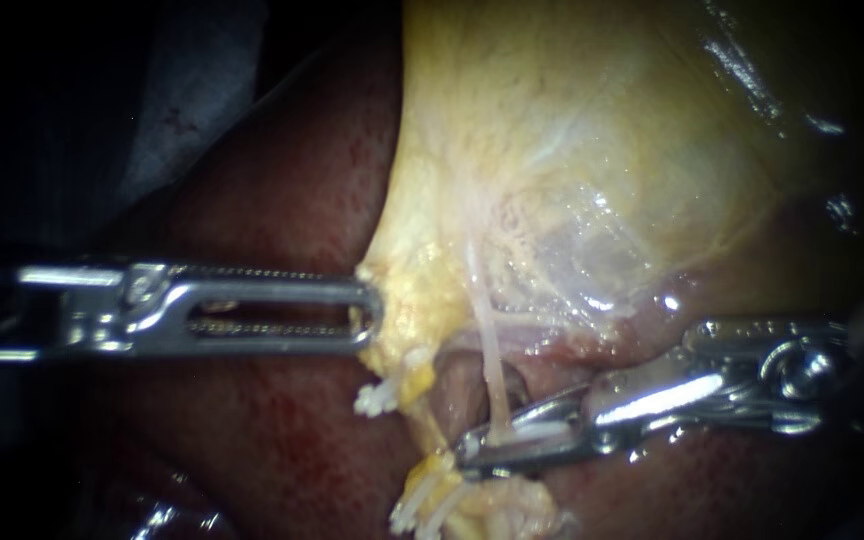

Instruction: Going back first clip right tube

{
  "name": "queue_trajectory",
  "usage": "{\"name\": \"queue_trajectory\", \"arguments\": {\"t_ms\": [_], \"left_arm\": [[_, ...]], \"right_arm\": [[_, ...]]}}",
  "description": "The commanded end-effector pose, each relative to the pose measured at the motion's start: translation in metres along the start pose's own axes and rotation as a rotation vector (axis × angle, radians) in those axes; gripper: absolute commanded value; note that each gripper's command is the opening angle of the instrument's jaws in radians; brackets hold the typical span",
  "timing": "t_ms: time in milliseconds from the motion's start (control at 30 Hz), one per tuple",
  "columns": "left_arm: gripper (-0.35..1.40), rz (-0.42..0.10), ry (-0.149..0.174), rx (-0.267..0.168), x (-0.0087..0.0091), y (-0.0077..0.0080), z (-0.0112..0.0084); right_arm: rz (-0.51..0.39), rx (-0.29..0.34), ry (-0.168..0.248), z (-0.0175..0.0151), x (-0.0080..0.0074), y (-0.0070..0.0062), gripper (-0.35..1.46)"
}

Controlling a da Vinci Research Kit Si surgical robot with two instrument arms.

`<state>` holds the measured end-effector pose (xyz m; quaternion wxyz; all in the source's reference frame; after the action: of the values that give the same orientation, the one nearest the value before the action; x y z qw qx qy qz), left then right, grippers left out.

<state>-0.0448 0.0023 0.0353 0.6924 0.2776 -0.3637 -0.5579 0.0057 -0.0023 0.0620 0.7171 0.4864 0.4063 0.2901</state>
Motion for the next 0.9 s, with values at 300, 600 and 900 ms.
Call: {"name": "queue_trajectory", "arguments": {"t_ms": [300,600,900], "left_arm": [[-0.35,0.0,0.0,0.001,0.0,0.0,-0.0001],[-0.35,0.0,0.0,0.001,0.0001,0.0,-0.0001],[-0.35,0.0,0.0,0.001,0.0001,0.0,-0.0001]], "right_arm": [[0.0,0.0,0.0,0.0,0.0001,0.0,-0.25],[0.001,0.001,-0.001,0.0002,0.0003,0.0001,0.09],[-0.021,-0.011,0.025,0.0006,0.0006,0.0001,0.41]]}}
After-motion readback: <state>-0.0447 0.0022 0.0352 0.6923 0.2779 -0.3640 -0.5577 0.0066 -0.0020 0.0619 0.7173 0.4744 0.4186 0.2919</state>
